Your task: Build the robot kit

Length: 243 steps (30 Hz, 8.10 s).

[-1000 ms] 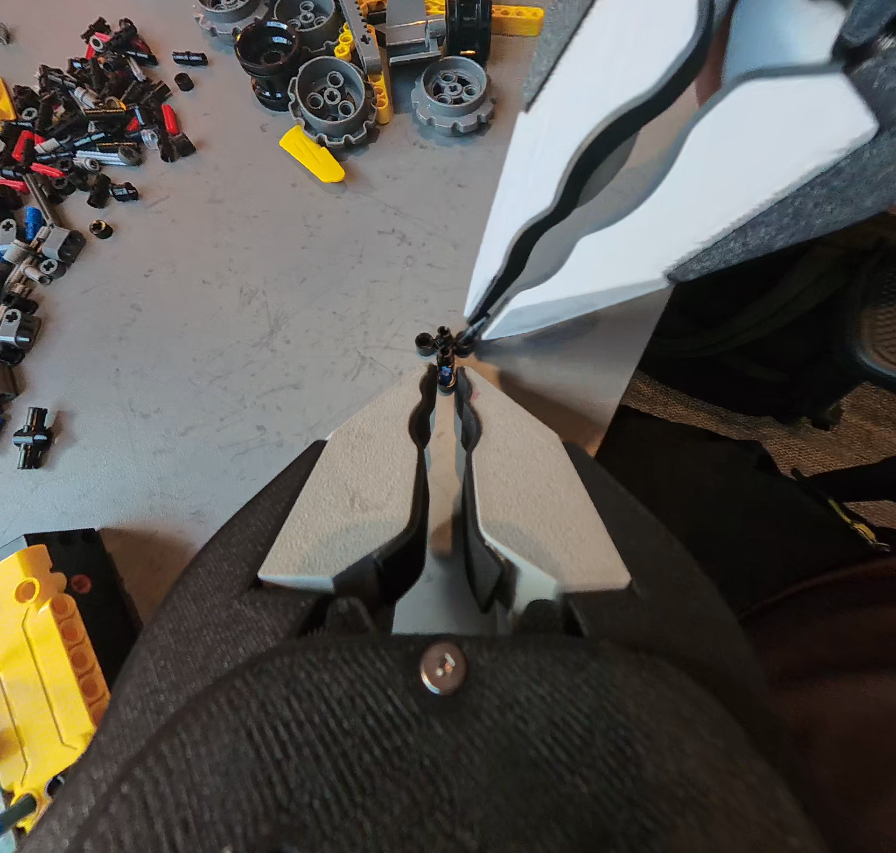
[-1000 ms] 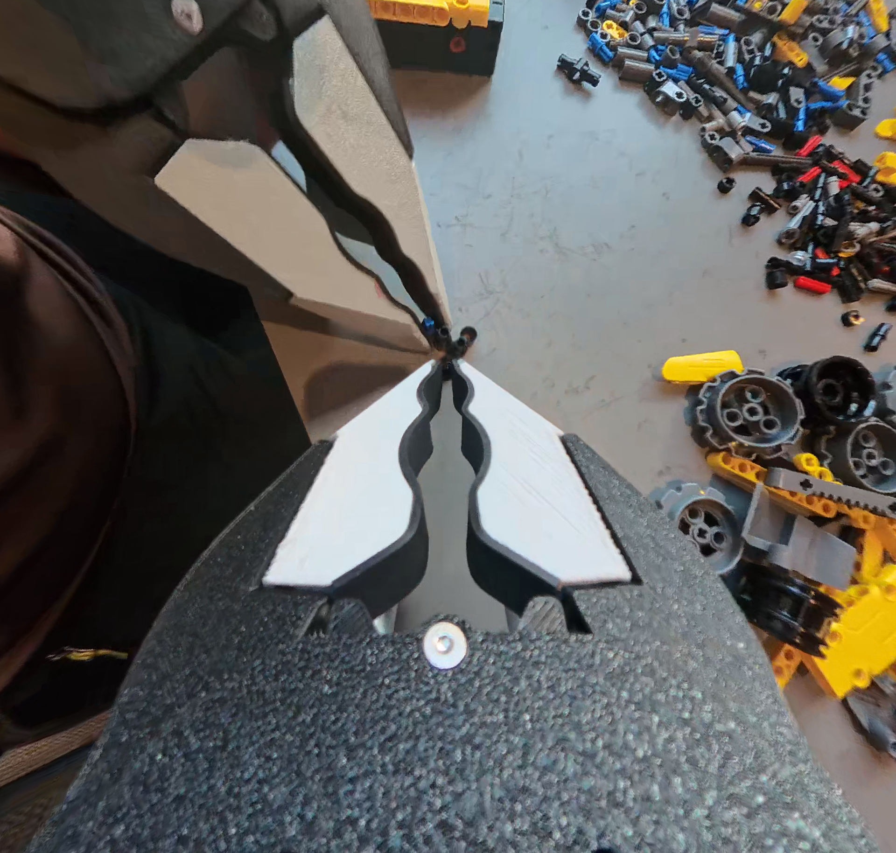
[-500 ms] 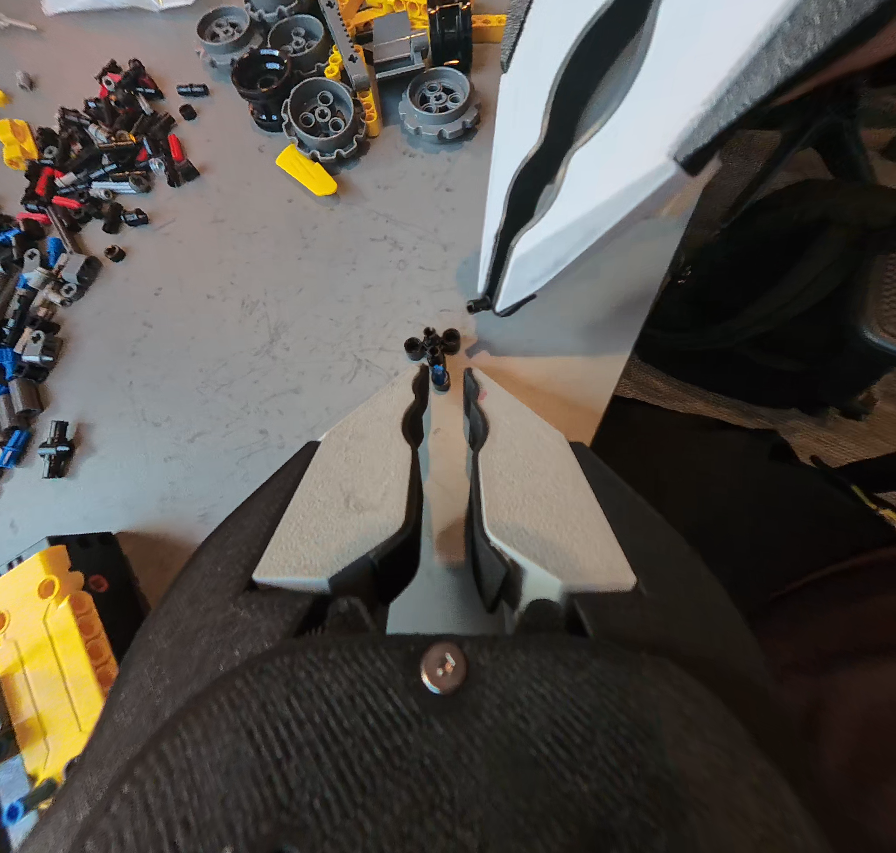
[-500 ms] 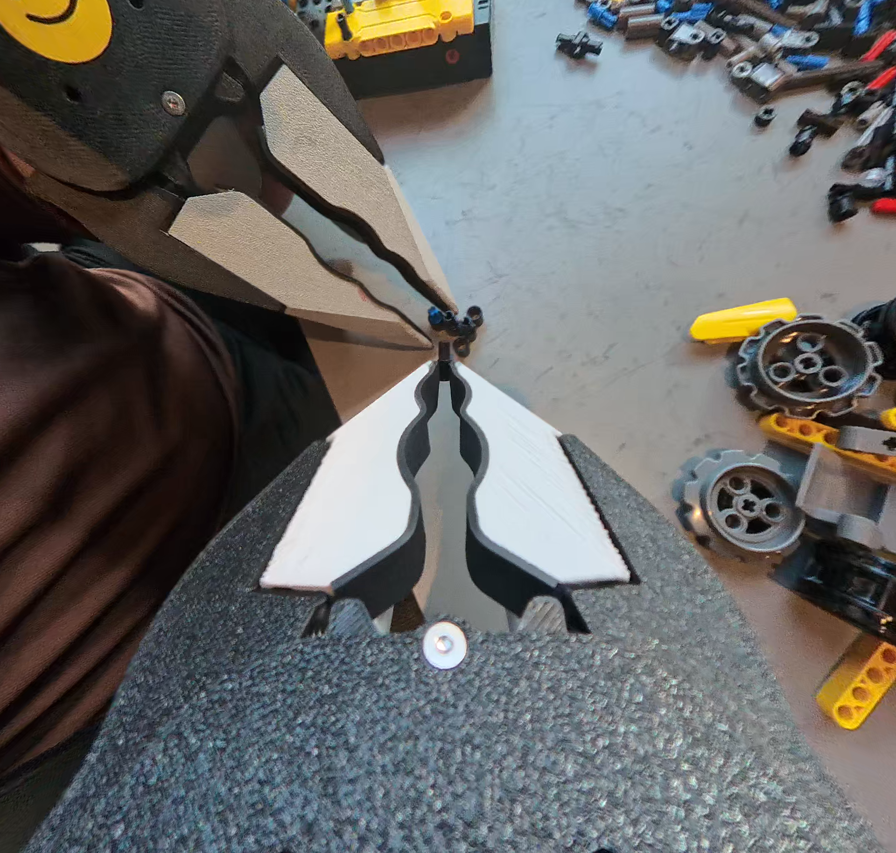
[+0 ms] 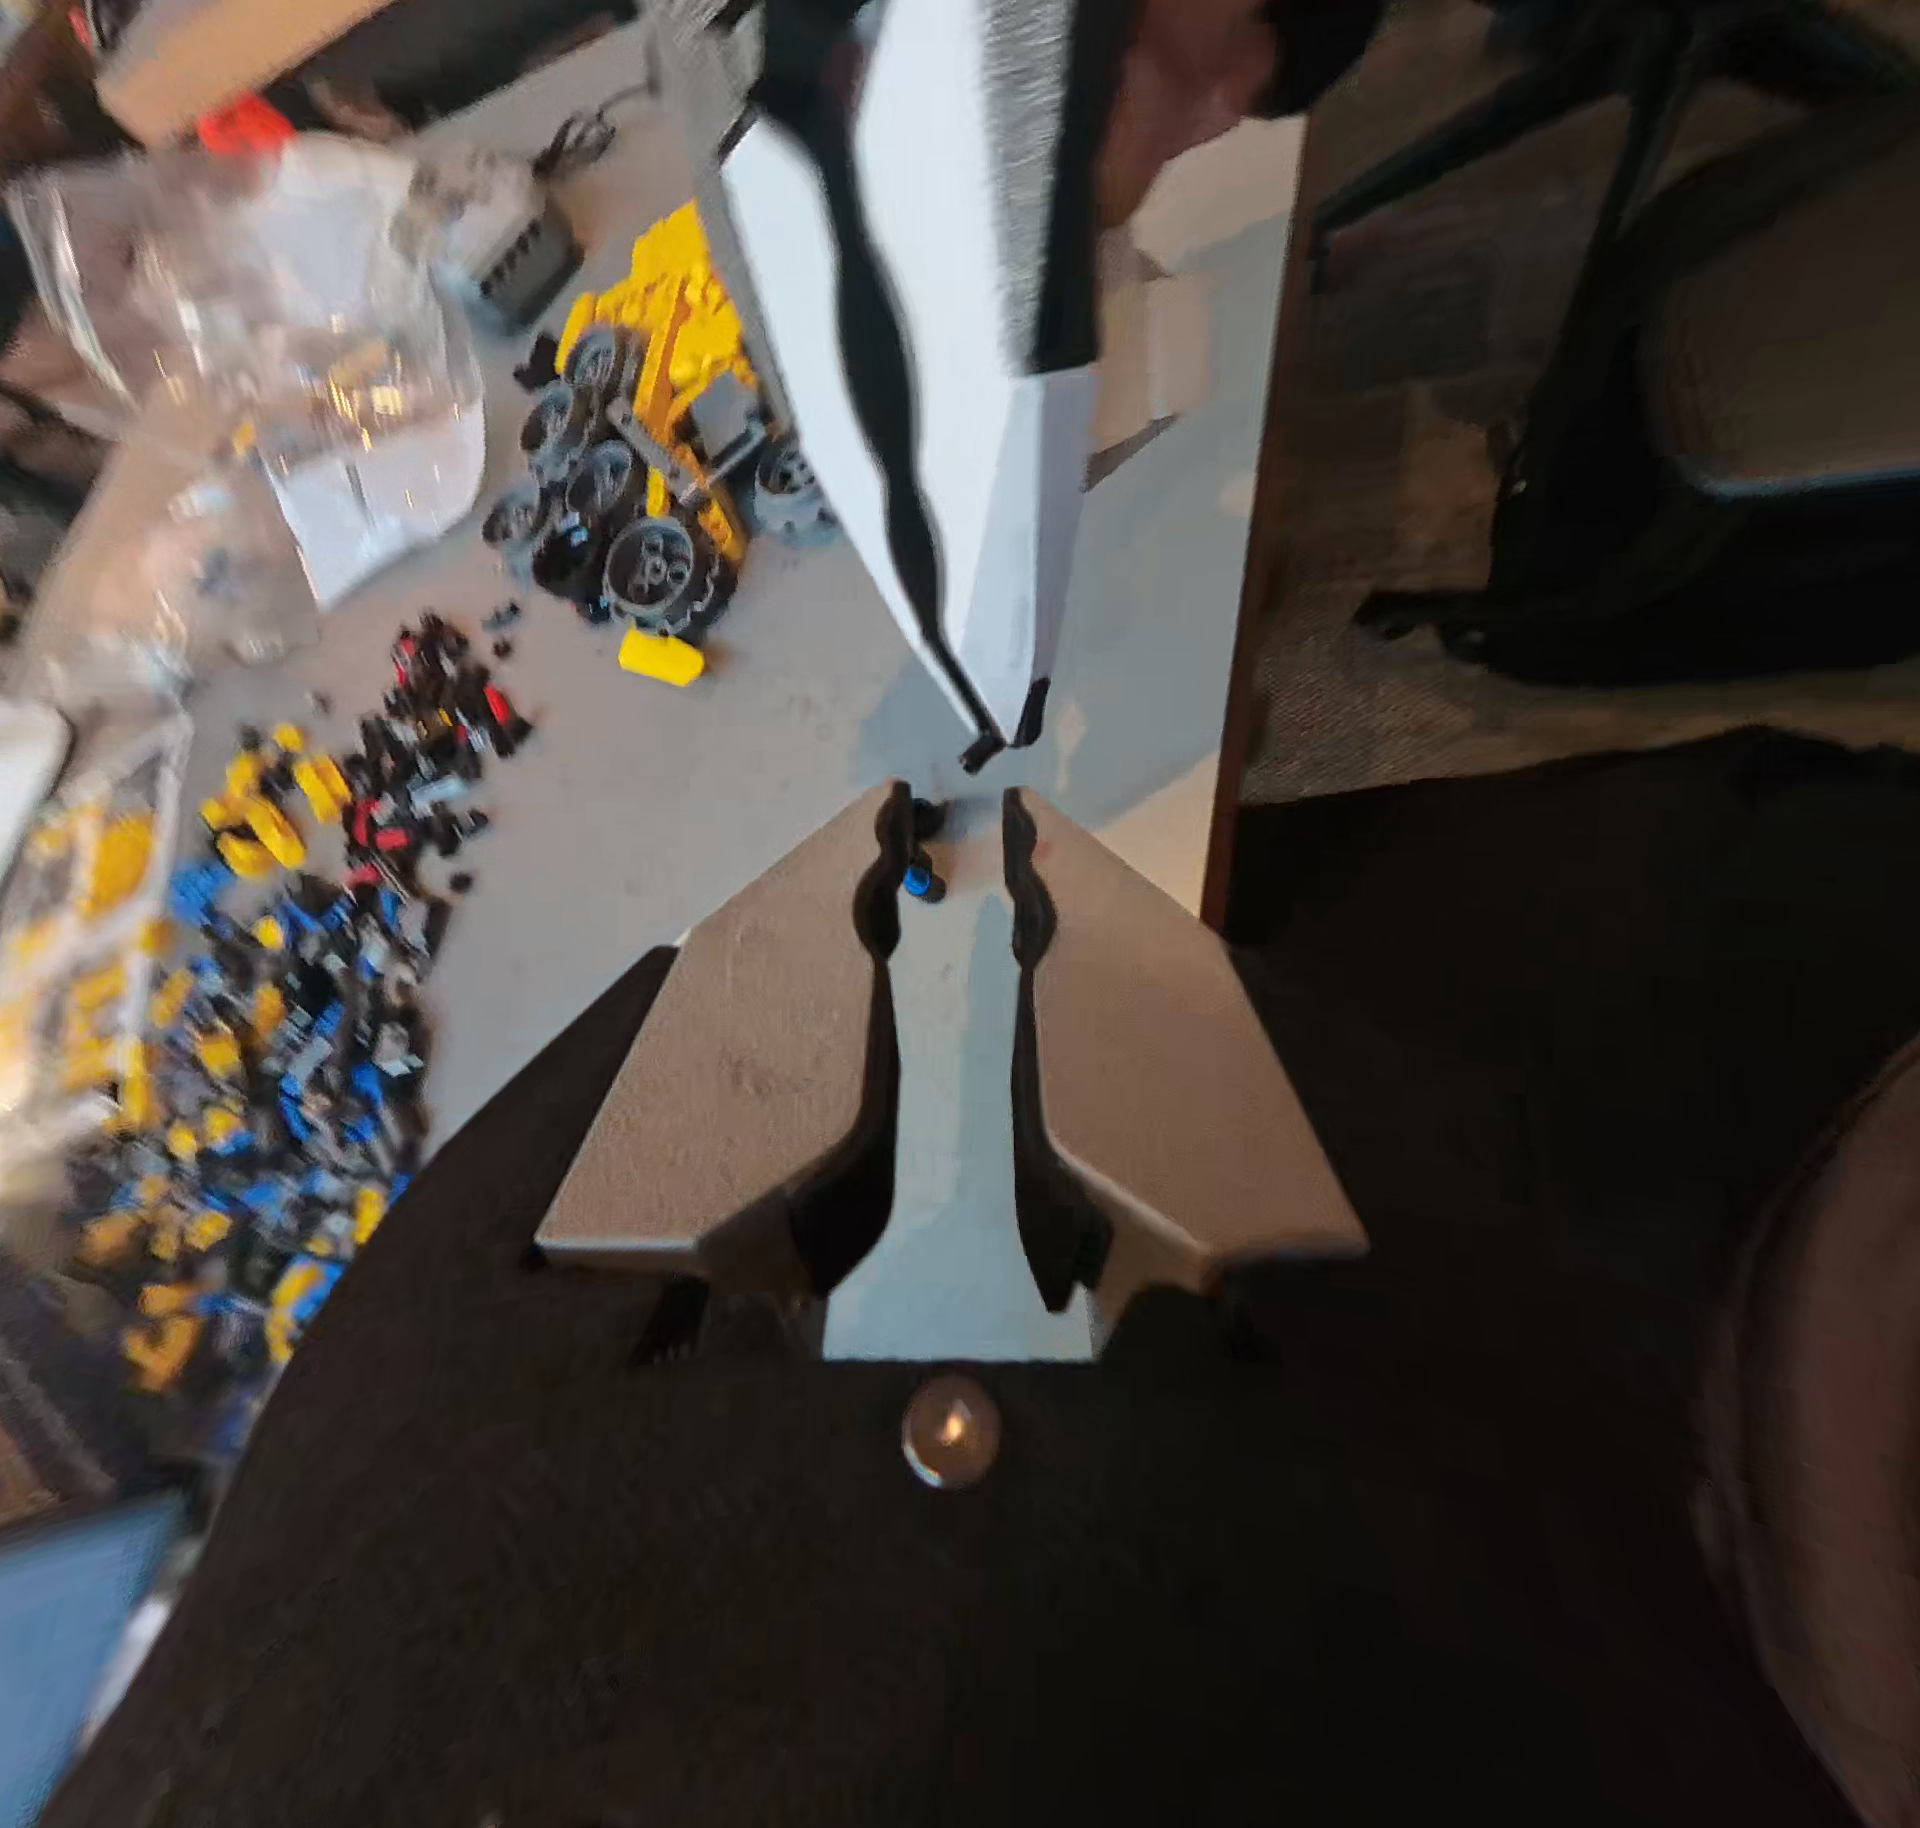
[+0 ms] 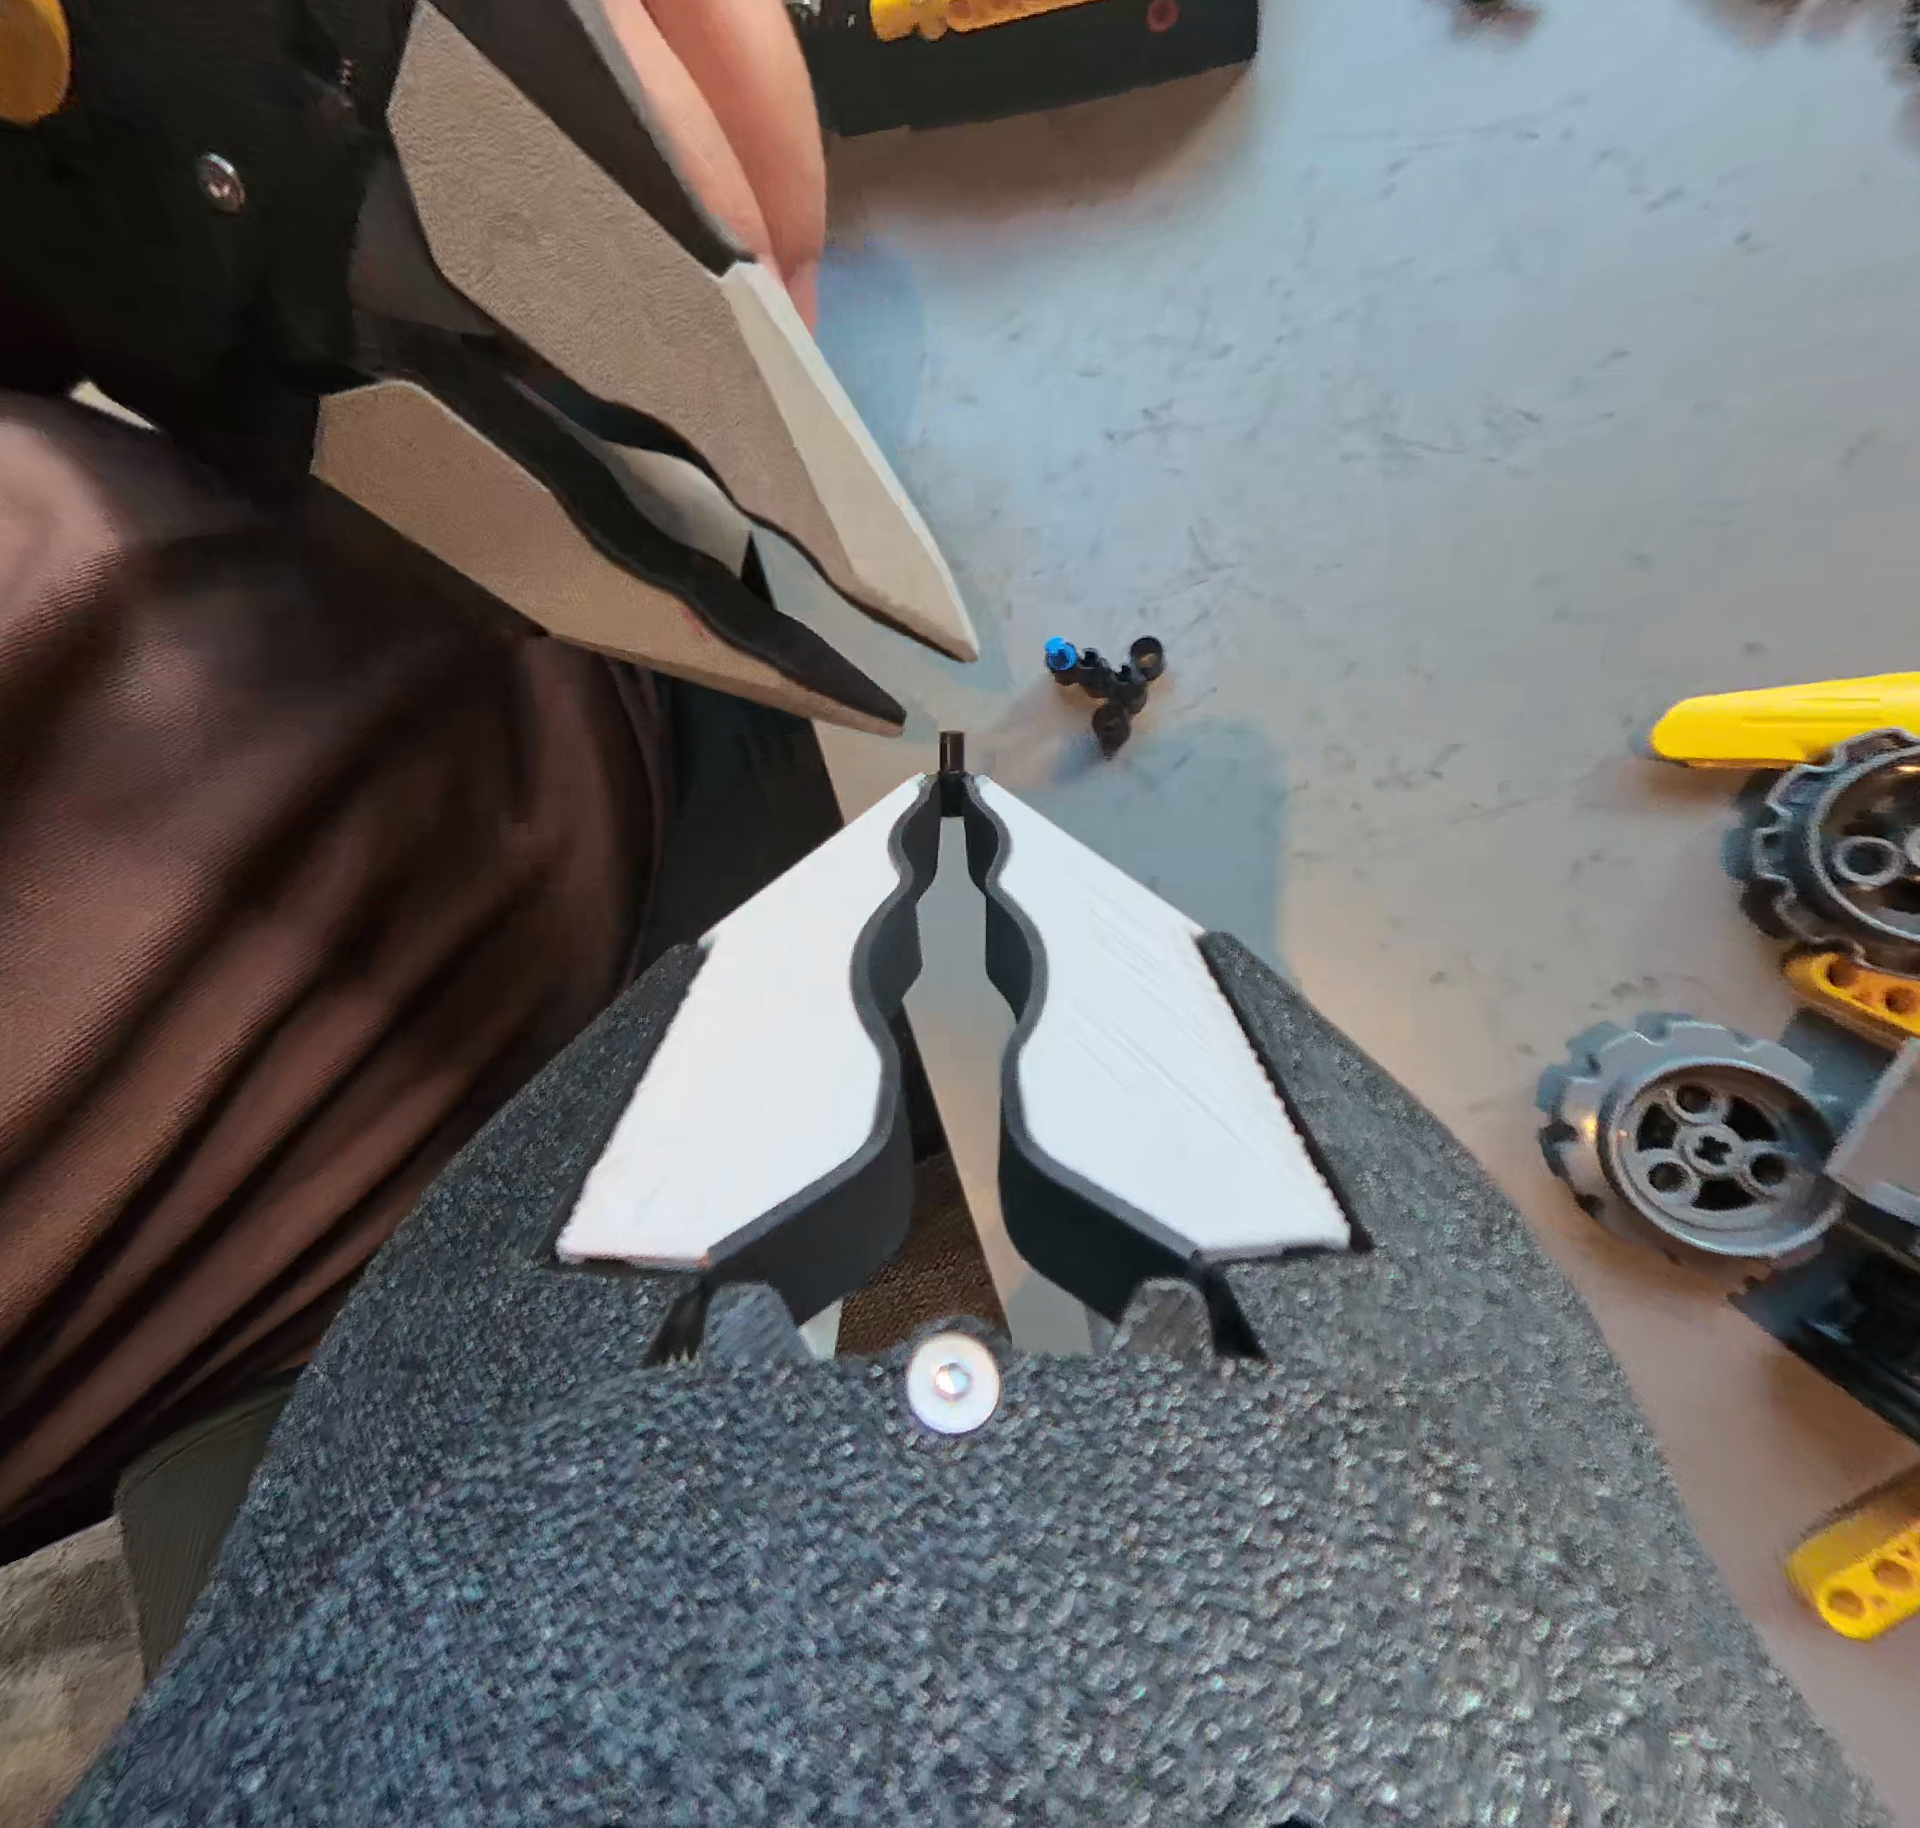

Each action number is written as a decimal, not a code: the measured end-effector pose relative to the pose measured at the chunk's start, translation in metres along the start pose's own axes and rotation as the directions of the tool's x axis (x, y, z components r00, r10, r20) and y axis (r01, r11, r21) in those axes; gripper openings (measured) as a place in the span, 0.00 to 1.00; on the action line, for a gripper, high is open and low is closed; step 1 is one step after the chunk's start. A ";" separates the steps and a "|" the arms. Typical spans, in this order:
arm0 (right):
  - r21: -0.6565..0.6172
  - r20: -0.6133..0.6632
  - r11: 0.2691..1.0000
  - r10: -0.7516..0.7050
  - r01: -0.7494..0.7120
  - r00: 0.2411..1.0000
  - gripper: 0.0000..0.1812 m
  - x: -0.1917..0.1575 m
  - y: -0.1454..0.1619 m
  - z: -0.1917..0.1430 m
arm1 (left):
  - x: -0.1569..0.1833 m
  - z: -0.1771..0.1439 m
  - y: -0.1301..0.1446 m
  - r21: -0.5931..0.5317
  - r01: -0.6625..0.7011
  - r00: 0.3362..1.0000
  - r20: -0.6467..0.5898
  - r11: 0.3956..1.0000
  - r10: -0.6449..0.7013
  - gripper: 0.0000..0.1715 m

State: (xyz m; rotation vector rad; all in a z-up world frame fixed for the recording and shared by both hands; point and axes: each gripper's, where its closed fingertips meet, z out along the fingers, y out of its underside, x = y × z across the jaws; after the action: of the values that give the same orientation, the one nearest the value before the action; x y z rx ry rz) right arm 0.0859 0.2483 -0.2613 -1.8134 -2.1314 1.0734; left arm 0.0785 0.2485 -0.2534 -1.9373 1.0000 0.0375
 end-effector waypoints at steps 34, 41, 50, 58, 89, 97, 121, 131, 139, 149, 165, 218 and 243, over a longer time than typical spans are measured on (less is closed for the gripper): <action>0.430 0.152 0.880 0.150 -0.202 0.977 0.04 0.002 -0.029 -0.022 | -0.021 0.002 -0.006 0.131 0.218 0.957 0.165 0.967 -0.238 0.01; 0.421 0.157 0.881 0.163 -0.215 0.974 0.01 0.001 -0.030 -0.016 | -0.019 0.001 -0.007 0.137 0.206 0.954 0.193 0.969 -0.231 0.01; 0.439 0.168 0.868 0.172 -0.230 0.971 0.00 0.000 -0.037 -0.015 | -0.021 -0.001 -0.007 0.148 0.214 0.945 0.219 0.965 -0.243 0.01; 0.447 0.145 0.864 0.186 -0.232 0.972 0.00 0.002 -0.040 -0.015 | -0.025 -0.001 -0.007 0.159 0.247 0.928 0.244 0.956 -0.281 0.01; 0.447 0.145 0.863 0.189 -0.234 0.971 0.00 0.004 -0.040 -0.013 | -0.027 -0.002 -0.005 0.190 0.264 0.908 0.282 0.945 -0.311 0.01; 0.443 0.147 0.862 0.199 -0.245 0.969 0.00 0.004 -0.039 -0.011 | -0.027 -0.001 -0.003 0.171 0.244 0.910 0.301 0.955 -0.286 0.01; 0.412 0.123 0.877 0.213 -0.245 0.969 0.00 0.008 -0.040 -0.006 | -0.025 0.003 0.002 0.162 0.282 0.899 0.299 0.946 -0.319 0.01; 0.392 0.096 0.883 0.241 -0.259 0.966 0.00 0.015 -0.033 -0.005 | -0.019 0.005 0.007 0.134 0.317 0.904 0.258 0.939 -0.342 0.06; 0.271 -0.085 0.945 0.213 -0.183 0.973 0.00 0.031 -0.014 0.006 | -0.011 0.020 0.032 -0.054 0.406 0.905 0.164 0.912 -0.393 0.17; 0.189 -0.182 0.976 0.145 -0.110 0.973 0.00 0.036 -0.010 0.013 | -0.011 0.028 0.035 -0.128 0.395 0.917 0.121 0.910 -0.381 0.06; 0.128 -0.209 0.989 0.105 -0.079 0.972 0.00 0.032 -0.007 0.014 | -0.011 0.030 0.035 -0.127 0.410 0.910 0.111 0.903 -0.398 0.03; 0.199 -0.257 0.980 0.077 -0.025 0.963 0.00 0.036 -0.012 0.013 | -0.013 0.031 0.035 -0.116 0.419 0.905 0.140 0.901 -0.403 0.03; 0.421 0.411 0.892 -0.027 -0.163 0.911 0.15 -0.078 -0.035 -0.013 | 0.031 -0.077 -0.008 0.128 -0.524 0.848 0.170 0.842 0.502 0.03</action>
State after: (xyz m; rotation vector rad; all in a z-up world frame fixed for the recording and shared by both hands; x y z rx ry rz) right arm 0.0848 0.1828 -0.2053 -1.5504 -1.7863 1.9215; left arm 0.0774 0.1740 -0.2156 -1.4429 1.3639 0.3698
